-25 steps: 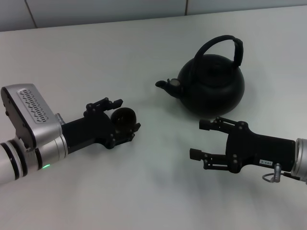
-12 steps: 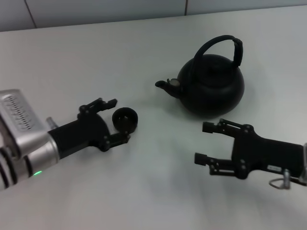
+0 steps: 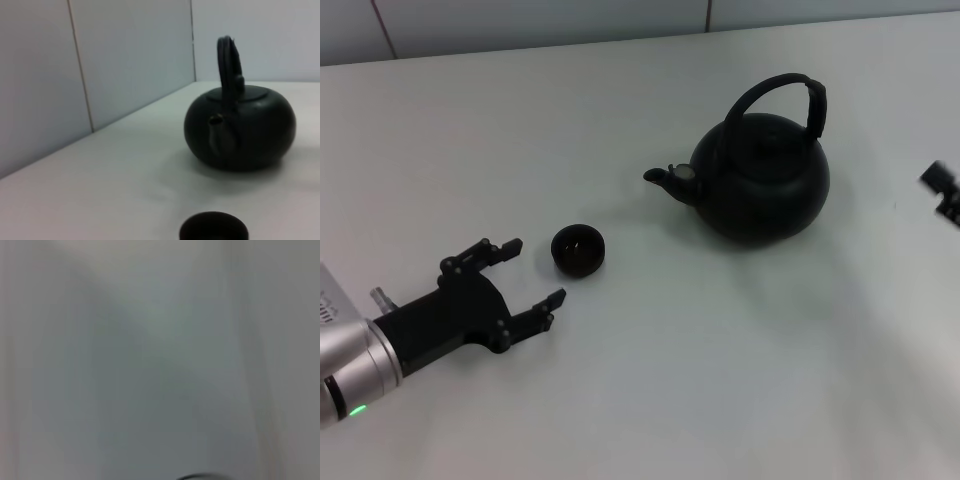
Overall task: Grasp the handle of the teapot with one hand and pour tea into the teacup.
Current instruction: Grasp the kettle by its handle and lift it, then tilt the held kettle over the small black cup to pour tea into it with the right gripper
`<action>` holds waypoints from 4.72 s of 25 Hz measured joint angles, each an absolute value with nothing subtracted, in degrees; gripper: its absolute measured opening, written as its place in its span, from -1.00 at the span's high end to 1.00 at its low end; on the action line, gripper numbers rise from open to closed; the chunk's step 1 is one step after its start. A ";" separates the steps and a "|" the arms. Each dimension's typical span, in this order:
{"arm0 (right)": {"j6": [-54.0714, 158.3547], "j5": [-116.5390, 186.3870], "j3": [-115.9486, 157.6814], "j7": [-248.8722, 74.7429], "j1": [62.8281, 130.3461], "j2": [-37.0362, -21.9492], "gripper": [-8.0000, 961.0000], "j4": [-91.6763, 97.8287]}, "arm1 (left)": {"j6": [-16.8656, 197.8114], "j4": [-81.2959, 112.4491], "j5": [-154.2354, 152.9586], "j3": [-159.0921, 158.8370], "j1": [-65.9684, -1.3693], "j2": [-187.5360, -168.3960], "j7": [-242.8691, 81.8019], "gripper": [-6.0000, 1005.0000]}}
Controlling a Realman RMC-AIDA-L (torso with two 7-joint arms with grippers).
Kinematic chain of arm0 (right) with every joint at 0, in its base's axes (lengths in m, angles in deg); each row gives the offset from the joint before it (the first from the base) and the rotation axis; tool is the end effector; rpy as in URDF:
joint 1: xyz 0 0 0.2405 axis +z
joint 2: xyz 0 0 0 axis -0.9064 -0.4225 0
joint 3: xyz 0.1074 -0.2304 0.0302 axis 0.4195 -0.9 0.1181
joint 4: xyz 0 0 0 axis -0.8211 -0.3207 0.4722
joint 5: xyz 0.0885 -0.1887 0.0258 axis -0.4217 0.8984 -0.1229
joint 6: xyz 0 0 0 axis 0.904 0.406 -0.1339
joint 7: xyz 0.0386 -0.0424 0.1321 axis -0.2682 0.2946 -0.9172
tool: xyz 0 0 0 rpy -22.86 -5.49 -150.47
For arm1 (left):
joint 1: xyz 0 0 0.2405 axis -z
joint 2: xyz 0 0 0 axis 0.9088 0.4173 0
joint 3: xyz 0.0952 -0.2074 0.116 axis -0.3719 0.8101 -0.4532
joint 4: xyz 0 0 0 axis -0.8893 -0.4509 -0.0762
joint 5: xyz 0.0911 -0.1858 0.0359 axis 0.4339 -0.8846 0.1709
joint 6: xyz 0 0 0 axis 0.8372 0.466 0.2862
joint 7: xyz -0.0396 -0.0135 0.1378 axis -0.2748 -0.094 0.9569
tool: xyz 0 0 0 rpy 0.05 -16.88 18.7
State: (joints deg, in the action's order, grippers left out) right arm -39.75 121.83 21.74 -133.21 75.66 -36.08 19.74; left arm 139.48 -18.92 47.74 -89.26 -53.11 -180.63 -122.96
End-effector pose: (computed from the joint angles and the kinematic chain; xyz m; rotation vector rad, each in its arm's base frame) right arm 0.3594 0.2124 0.0443 -1.8764 0.5958 1.0536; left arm -0.2946 0.2791 -0.0762 -2.5199 -0.2767 -0.5205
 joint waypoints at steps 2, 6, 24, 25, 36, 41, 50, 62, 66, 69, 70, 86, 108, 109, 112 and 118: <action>-36.57 121.82 25.66 -129.37 77.07 -36.14 -0.67 16.82 | 139.38 -18.81 48.05 -89.25 -53.12 -180.80 -122.96 -0.60; -27.59 121.84 26.98 -124.92 81.99 -36.18 -0.66 13.08 | 139.13 -18.46 48.23 -89.22 -52.98 -180.91 -122.99 -0.60; -14.47 121.96 23.83 -122.57 91.20 -36.30 -0.64 8.51 | 139.10 -18.48 48.20 -89.22 -53.18 -181.00 -123.11 -0.60; -13.75 121.97 23.83 -122.57 91.72 -36.30 -0.64 8.38 | 139.10 -18.51 48.19 -89.23 -53.22 -181.00 -123.11 -0.60; -11.73 122.34 22.24 -122.57 93.05 -36.28 -0.49 7.39 | 139.10 -18.52 48.19 -89.22 -53.36 -181.00 -123.11 -0.60; -11.75 122.05 22.57 -122.54 92.89 -36.27 -0.09 7.47 | 139.10 -18.52 48.19 -89.22 -53.38 -180.99 -123.29 -0.60; -11.66 121.98 22.74 -118.04 93.59 -36.29 0.77 6.44 | 139.04 -18.52 48.26 -89.22 -53.39 -180.89 -123.48 -0.60; -16.88 121.97 22.55 -114.14 94.91 -35.94 0.78 8.15 | 139.01 -18.51 48.29 -89.22 -53.60 -180.75 -123.56 -0.60; -17.34 122.22 22.12 -110.54 96.71 -35.96 0.78 8.88 | 139.02 -18.51 48.29 -89.23 -53.73 -180.74 -123.61 -0.60; -17.74 122.23 21.37 -106.09 98.28 -35.99 0.78 8.84 | 139.02 -18.51 48.28 -89.22 -53.74 -180.73 -123.69 -0.60; -17.83 122.26 21.13 -104.08 98.95 -36.03 0.78 8.73 | 139.02 -18.51 48.28 -89.22 -53.74 -180.73 -123.74 -0.60; -17.58 122.32 14.20 -100.35 103.40 -36.11 0.79 11.26 | 138.92 -19.04 48.28 -89.05 -53.67 -180.38 -125.26 -0.60; -13.18 122.29 8.98 -98.01 106.34 -36.29 0.79 11.44 | 138.74 -18.60 48.28 -89.05 -53.35 -180.38 -125.39 -0.60; -13.16 122.29 8.53 -97.98 106.38 -36.30 0.79 11.56 | 138.74 -18.60 48.28 -89.05 -53.30 -180.38 -125.57 -0.60; -13.10 122.12 7.56 -97.96 106.45 -36.36 0.79 11.98 | 138.75 -18.68 48.38 -89.05 -53.24 -180.32 -125.91 -0.60; -13.10 122.07 7.48 -96.78 106.59 -36.40 0.80 12.07 | 138.71 -19.05 49.75 -89.05 -53.20 -180.29 -126.94 -0.60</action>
